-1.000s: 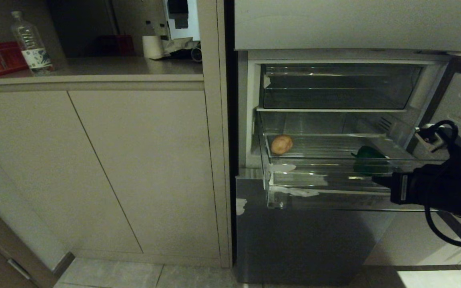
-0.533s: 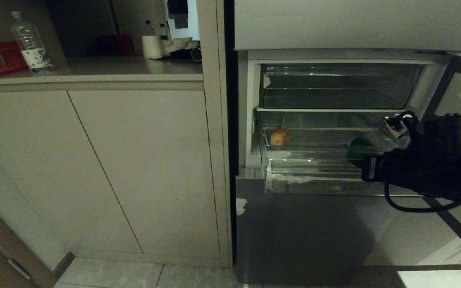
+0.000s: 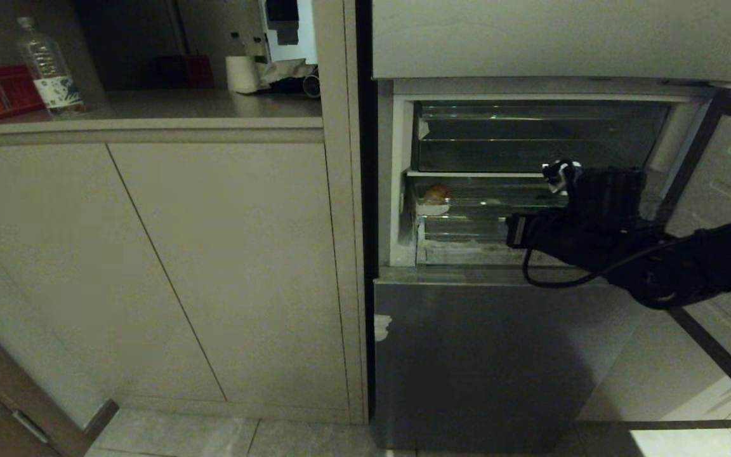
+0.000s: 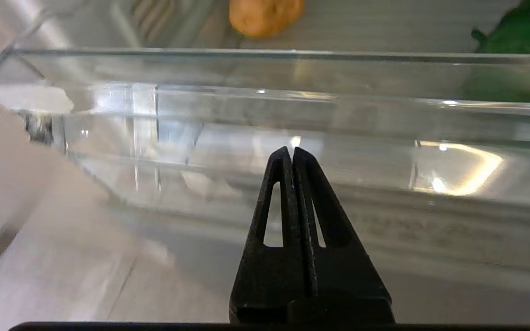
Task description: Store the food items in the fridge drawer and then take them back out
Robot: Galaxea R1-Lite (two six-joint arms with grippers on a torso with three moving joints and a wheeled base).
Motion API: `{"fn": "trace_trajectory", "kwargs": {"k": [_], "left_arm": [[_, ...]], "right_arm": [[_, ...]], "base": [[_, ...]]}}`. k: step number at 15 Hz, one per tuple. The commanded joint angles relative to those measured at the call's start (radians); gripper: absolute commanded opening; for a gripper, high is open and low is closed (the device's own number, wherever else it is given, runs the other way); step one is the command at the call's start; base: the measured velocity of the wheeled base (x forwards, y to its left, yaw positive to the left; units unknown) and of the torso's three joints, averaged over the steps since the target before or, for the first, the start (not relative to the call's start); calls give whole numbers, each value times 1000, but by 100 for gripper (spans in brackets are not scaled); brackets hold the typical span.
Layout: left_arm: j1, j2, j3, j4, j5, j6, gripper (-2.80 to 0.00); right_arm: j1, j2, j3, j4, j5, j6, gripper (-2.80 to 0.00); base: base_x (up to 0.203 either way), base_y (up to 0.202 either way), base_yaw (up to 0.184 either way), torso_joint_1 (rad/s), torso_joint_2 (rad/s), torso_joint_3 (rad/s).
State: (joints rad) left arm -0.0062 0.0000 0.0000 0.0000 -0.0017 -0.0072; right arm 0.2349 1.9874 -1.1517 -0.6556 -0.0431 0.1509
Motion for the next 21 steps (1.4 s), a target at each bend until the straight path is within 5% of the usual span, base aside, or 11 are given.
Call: {"fn": "trace_trajectory", "kwargs": {"k": [1, 21], "left_arm": [[0, 1, 0, 1, 0, 0, -280], [0, 1, 0, 0, 0, 0, -280]], "right_arm": [[20, 136, -55, -108, -49, 2, -280], [25, 392, -435, -163, -151, 19, -280]], "base": [[0, 0, 0, 0, 0, 0], [0, 0, 0, 0, 0, 0]]}}
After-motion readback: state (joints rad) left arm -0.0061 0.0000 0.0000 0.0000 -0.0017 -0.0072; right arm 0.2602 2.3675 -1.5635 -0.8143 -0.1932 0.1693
